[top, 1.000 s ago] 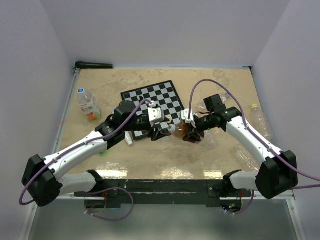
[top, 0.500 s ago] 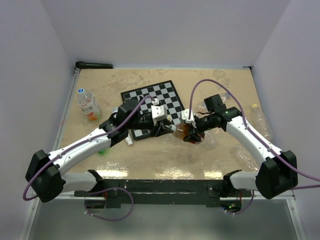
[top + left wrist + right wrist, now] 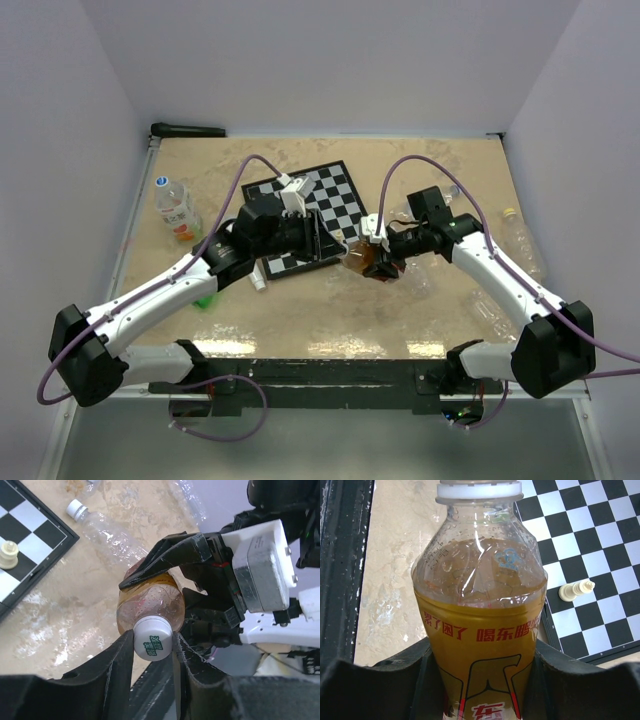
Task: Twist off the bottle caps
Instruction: Unscrew the bottle cap from the plastic bottle.
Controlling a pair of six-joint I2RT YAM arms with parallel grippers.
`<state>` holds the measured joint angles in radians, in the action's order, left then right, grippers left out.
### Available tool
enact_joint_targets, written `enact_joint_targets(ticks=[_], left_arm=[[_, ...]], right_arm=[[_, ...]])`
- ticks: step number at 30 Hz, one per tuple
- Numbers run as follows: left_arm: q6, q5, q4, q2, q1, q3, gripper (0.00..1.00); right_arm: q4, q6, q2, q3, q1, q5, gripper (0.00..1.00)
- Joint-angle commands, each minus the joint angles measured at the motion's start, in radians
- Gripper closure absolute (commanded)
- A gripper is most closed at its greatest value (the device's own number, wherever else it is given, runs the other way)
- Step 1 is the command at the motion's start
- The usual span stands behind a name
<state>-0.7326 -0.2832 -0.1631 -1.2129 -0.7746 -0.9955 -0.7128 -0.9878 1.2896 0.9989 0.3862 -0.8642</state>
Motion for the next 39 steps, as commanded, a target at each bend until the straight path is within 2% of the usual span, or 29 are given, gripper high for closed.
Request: enact_joint_targets(ticks=[1,4,6,8,10,12,15,18,22,34,39], left_arm=[[-0.15,0.139,-0.035,0.033,0.032,-0.029,1.0],[-0.09,0.139,-0.023,0.041,0.031,-0.023,1.0],[-0.028,0.124,-0.019,0.047,0.032,-0.023,0.85],[0.027,0.122,-0.012,0.065,0.031,-0.012,0.52],[0.082,0.125,-0.001,0.095,0.035,0.003,0.3],[0.143,0.131,0.002,0.131,0.035,0.015,0.16],[0.258,0.139,0.01,0.185,0.038,0.035,0.05],[0.382,0.153,0.005,0.24,0.037,0.05,0.0],[0.522,0.138,0.026,0.308,0.04,0.086,0.0],[0.821,-0.042,0.048,0.339,0.04,0.124,0.0],[0.872,-0.057,0.057,0.339,0.04,0.126,0.0]], right_arm=[[-0.047,-0.018,-0.009,0.014,-0.007,-0.019,0.94],[-0.047,-0.018,-0.012,0.01,-0.013,-0.019,0.94],[-0.047,-0.02,-0.012,0.01,-0.012,-0.019,0.94],[-0.045,-0.02,-0.012,0.01,-0.013,-0.021,0.94],[-0.047,-0.023,-0.012,0.01,-0.014,-0.021,0.94],[-0.047,-0.023,-0.012,0.01,-0.013,-0.022,0.94],[-0.05,-0.025,-0.013,0.01,-0.013,-0.022,0.94],[-0.048,-0.025,-0.012,0.01,-0.013,-0.022,0.94],[-0.051,-0.028,-0.012,0.01,-0.015,-0.024,0.94],[-0.056,-0.035,-0.013,0.009,-0.017,-0.029,0.93],[-0.059,-0.04,-0.012,0.009,-0.017,-0.03,0.93]])
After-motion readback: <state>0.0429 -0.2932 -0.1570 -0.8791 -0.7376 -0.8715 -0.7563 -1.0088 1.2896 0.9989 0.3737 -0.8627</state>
